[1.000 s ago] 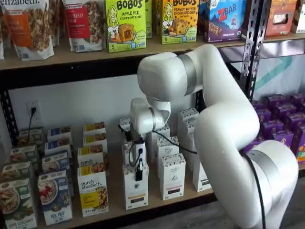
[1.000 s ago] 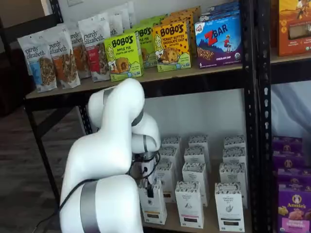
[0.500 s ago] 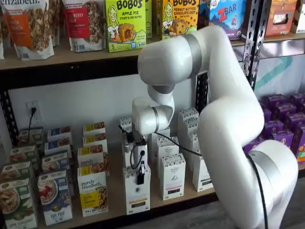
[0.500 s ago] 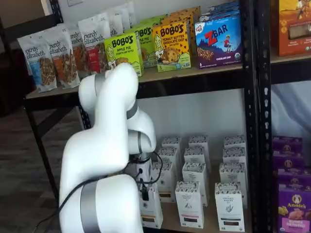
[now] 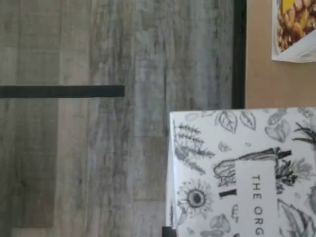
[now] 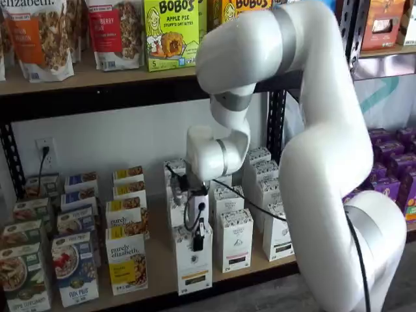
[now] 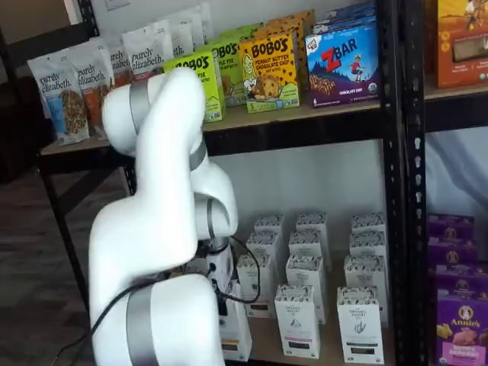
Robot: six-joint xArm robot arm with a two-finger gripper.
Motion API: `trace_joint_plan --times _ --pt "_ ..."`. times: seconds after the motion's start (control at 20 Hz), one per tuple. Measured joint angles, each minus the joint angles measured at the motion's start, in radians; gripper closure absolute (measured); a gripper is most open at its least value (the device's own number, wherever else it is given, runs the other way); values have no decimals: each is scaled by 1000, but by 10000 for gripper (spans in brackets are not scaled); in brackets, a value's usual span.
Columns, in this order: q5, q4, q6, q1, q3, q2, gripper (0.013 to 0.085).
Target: Pick up the white box with a yellow strip in the middle, on the bottom shelf, the fourth box from the left
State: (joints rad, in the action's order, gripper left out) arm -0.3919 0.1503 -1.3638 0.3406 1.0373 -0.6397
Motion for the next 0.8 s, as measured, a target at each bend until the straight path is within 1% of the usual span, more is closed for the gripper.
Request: trace_joint_plan --times 0.15,0.3,0.45,0.55,0.65,0.8 --pt "2 -15 19 5 -88 87 490" --pt "-4 -48 52 7 -141 144 490" --pt "-22 -61 69 12 -198 213 490" --pt "-32 -84 95 16 -241 265 490" --pt "-44 -84 97 17 -257 288 490" --pt "-68 -62 81 20 -292 343 490"
